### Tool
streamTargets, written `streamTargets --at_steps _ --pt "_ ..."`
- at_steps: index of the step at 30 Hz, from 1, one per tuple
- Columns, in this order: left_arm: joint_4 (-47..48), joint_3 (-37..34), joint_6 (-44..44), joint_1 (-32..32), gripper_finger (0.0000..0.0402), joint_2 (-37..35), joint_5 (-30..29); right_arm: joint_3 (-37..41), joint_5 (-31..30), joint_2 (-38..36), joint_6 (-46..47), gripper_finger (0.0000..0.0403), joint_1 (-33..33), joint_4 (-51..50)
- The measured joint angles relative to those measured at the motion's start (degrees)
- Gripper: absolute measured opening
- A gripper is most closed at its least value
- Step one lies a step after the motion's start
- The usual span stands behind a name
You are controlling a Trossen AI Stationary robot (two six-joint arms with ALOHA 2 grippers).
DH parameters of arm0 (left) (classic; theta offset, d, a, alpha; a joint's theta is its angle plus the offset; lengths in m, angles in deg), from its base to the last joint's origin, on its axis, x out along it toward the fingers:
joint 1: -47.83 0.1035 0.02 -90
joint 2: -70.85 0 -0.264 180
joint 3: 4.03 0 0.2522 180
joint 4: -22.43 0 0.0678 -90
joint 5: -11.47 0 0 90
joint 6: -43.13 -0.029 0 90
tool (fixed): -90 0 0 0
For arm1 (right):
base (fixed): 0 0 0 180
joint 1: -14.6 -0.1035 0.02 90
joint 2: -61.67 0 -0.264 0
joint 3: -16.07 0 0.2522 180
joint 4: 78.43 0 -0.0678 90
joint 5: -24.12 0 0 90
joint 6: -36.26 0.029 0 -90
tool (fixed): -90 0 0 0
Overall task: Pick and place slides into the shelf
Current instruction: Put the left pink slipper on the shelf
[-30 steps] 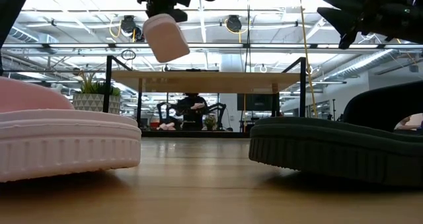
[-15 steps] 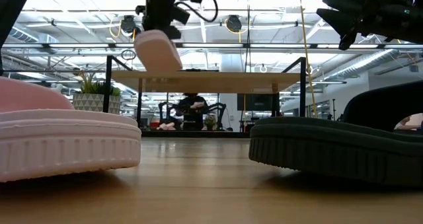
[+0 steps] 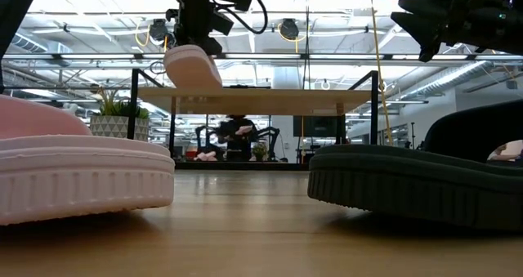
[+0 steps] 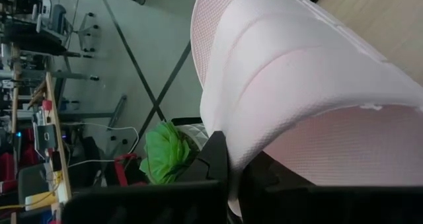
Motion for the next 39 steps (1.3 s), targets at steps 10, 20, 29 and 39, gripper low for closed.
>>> streamTargets --at_steps 10,20,29,39 --pt "0.0 0.0 -1.4 0.0 0.0000 0.0 0.4 0.0 0.2 0.0 0.0 0.0141 0.0 0.0" --pt "0.0 0.0 -2.7 0.0 0.0000 4.0 0.5 0.0 0.2 0.0 0.0 0.0141 0.0 0.0" --pt "0.0 0.0 -1.6 0.0 0.0000 5.9 -0.2 0.0 0.2 0.0 0.0 0.0141 0.0 -0.3" --pt "0.0 0.0 -1.5 0.0 0.0000 4.6 2.2 0.0 0.3 0.0 0.0 0.0141 0.0 -0.3"
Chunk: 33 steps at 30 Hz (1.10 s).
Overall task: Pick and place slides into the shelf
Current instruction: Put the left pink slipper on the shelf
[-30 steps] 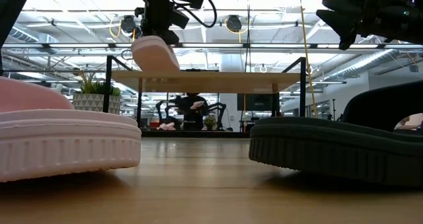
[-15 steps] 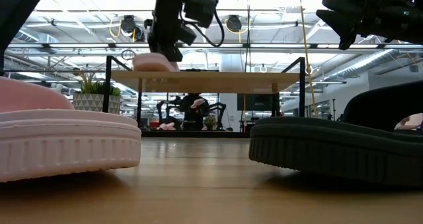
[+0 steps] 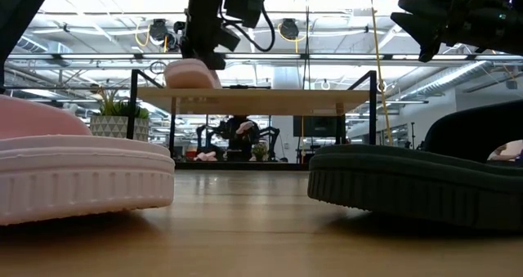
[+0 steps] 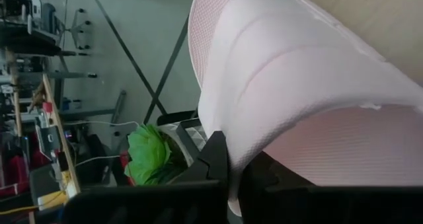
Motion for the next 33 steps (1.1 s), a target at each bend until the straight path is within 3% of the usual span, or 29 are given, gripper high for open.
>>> streamTargets --at_steps 11,33 --pt "0.0 0.0 -3.1 -0.1 0.0000 0.0 -2.9 0.0 0.0 0.0 0.0 0.0141 0.0 -0.2" --pt "-0.1 0.0 -4.5 -0.9 0.0000 -0.8 -1.8 0.0 0.0 0.0 0.0 0.0141 0.0 -0.8"
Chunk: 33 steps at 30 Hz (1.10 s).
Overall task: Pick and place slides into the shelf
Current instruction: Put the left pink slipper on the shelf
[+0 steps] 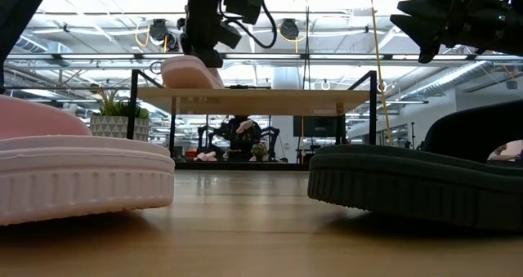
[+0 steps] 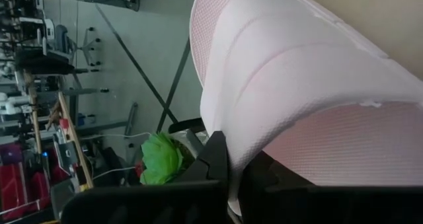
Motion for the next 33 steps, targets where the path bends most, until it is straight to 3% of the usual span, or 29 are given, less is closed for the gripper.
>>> streamTargets --at_steps 25,33 --pt "0.1 0.0 -1.9 -0.2 0.0000 -0.2 -1.2 0.0 0.0 0.0 0.0 0.0141 0.0 -2.1" --pt "0.1 -1.8 -0.4 -3.0 0.0000 -6.6 -3.3 0.0 0.0 0.0 0.0 0.0141 0.0 -2.0"
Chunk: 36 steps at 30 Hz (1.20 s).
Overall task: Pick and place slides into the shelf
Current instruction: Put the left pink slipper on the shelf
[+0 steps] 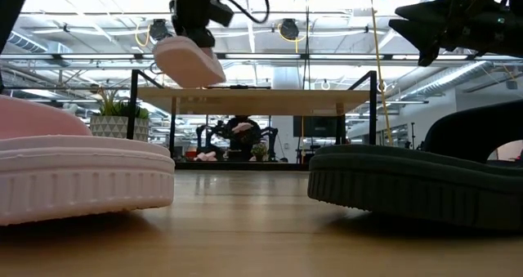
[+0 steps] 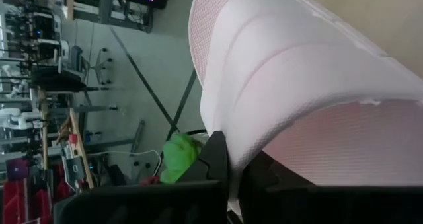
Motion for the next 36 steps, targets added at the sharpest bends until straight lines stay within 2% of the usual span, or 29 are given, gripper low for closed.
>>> streamTargets --at_steps 5,12,36 --pt "0.0 -2.8 2.0 -1.6 0.0000 -2.1 -0.1 0.0 0.0 0.0 0.0 0.0141 0.0 1.3" --pt "-0.3 -5.2 3.1 -0.7 0.0000 0.1 -0.3 0.0 0.0 0.0 0.3 0.0141 0.0 1.8" --pt "-0.1 -4.9 3.0 3.2 0.0000 4.8 -1.1 0.0 0.0 0.0 0.0 0.0141 0.0 1.8"
